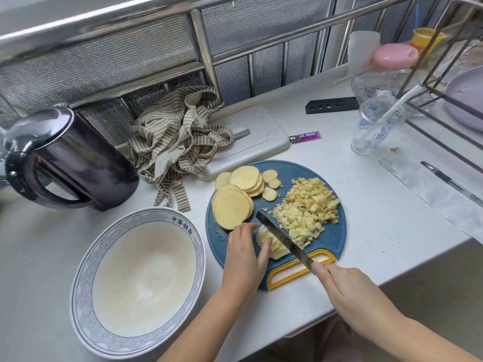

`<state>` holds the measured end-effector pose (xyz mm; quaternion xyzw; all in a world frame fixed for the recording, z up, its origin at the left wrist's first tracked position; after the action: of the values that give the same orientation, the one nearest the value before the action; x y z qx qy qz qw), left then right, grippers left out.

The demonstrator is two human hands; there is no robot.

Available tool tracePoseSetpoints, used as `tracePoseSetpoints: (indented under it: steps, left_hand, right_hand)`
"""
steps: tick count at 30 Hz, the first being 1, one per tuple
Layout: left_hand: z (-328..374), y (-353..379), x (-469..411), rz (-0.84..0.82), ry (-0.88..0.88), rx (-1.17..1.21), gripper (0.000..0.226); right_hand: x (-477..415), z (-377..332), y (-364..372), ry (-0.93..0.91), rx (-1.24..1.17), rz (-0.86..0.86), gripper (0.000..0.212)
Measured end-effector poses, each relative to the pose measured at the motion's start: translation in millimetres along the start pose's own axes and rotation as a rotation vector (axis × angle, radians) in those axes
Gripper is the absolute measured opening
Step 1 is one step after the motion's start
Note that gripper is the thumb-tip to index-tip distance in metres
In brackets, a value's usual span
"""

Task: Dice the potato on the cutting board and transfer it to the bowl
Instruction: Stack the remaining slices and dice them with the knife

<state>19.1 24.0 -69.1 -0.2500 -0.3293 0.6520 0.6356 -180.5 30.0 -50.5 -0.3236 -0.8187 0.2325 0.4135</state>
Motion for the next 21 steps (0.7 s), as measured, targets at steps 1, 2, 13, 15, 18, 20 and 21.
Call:
tracePoseSetpoints:
  steps: [1, 2, 13, 15, 18, 20, 21]
  left_hand:
    - [0.1, 3.6, 1.7, -0.004, 0.017, -0.003, 0.044]
    - [0.6, 6.8, 3.2, -0.007, 0.027, -0.008, 0.051]
    - [1.6, 47.1, 7.9, 0.032, -0.057, -0.335, 0.064]
    - [2.4, 50.0, 7.5, 0.026, -0.068, -0.348, 0.063]
    - [1.2, 51.8, 7.0, 0.018, -0.064, -0.37, 0.063]
    - [1.1, 52.2, 6.7, 0.018, -0.055, -0.371, 0.062]
    - [1.3, 52.0, 6.3, 0.019, -0.053, -0.374, 0.062]
  right_hand:
    - [-0.6, 0.1, 1.0, 0.003, 0.008, -0.005, 0.053]
    - [-1.4, 0.2, 1.9, 0.005, 0.016, -0.006, 0.054]
    - [0.5, -4.5, 3.5, 0.034, 0.066, -0.04, 0.04]
    - [0.4, -3.6, 3.0, 0.044, 0.038, -0.05, 0.041]
    - [-1.0, -0.7, 4.2, 0.065, -0.009, -0.053, 0.047]
    - [-2.2, -1.0, 5.6, 0.075, -0.009, -0.069, 0.049]
    - [-2.8, -2.0, 5.1, 0.079, -0.002, -0.074, 0.05]
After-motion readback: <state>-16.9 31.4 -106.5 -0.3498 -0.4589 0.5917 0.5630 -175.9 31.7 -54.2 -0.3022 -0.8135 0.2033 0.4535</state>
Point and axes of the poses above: each hand's wrist, its own x-axis away from the middle knuckle, its own y-axis out of the palm, z = x × y, the point moved 7 cm from there along -x, towards the middle knuckle, and after that the axes turned 15 degrees about -z, right-handed, at the moved point
